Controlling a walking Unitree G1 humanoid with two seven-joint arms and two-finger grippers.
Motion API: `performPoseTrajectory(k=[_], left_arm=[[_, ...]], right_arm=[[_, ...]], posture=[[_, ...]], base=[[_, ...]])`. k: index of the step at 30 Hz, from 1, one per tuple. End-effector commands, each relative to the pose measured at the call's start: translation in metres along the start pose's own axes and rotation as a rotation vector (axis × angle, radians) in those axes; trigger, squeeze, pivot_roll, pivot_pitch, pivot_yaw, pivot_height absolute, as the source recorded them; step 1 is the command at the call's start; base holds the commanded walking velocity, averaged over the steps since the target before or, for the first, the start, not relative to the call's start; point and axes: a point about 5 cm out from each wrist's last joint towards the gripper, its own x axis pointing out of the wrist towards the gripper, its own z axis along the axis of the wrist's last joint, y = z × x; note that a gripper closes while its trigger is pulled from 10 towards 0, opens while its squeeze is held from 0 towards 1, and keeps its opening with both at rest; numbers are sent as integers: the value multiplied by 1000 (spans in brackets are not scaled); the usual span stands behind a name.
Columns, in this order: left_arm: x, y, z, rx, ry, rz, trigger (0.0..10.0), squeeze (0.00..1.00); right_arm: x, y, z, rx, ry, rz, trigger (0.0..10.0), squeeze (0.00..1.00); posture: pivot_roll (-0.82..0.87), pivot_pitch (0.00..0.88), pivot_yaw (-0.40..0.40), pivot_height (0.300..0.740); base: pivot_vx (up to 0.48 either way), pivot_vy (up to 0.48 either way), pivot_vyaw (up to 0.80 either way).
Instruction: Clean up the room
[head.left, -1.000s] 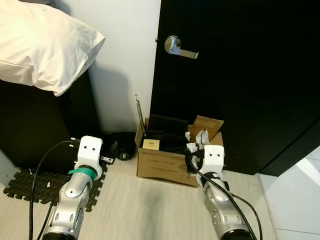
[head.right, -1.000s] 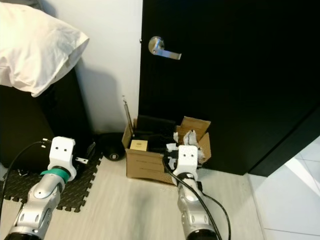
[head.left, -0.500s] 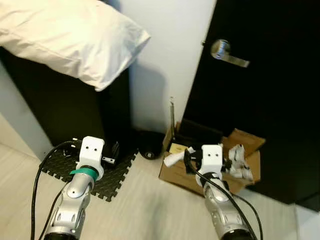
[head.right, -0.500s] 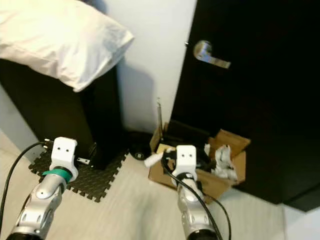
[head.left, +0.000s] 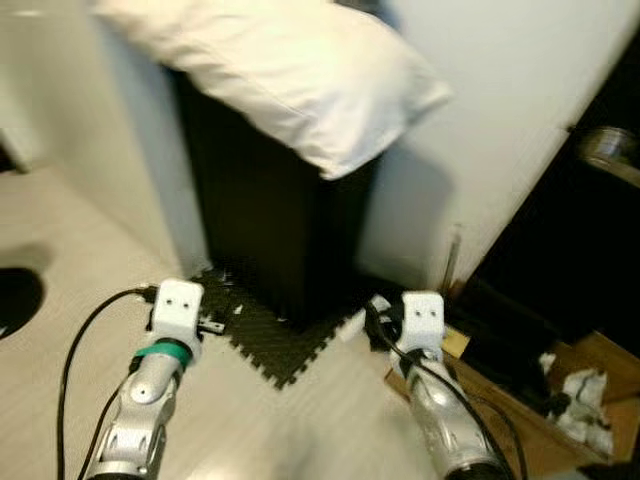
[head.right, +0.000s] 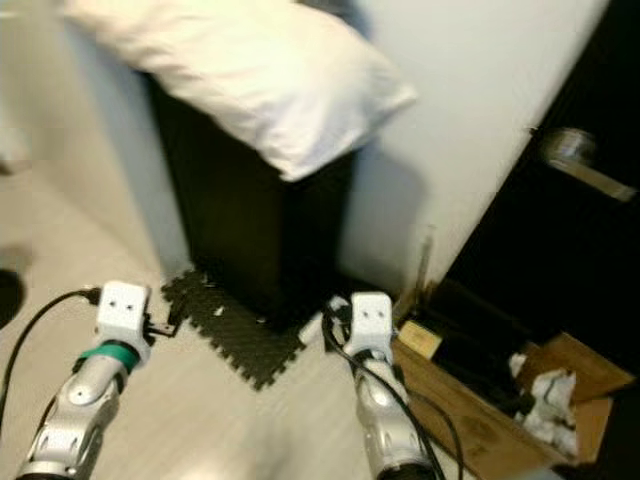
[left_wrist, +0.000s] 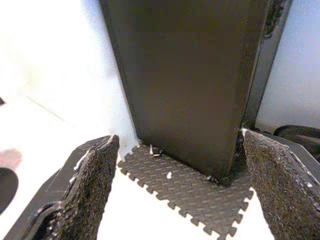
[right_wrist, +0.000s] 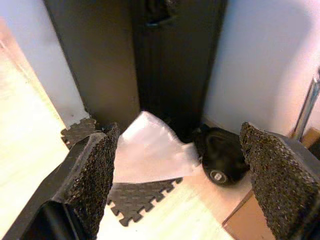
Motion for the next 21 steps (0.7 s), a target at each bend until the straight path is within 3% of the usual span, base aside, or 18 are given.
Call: performPoseTrajectory(k=[1,21], left_arm=[[-1,-3,-4,7,20,-7,10000,0],[-3,-2,-8,22,40,-8,10000,0]], right_arm=[[-2,-3,-5,14,23,-11,10000,0],[-2,-1,-6,23,36,-1,10000,0]], posture=[[144,0,-9,740],[147,0,-14,740]], base=[[0,0,781],[0,0,781]])
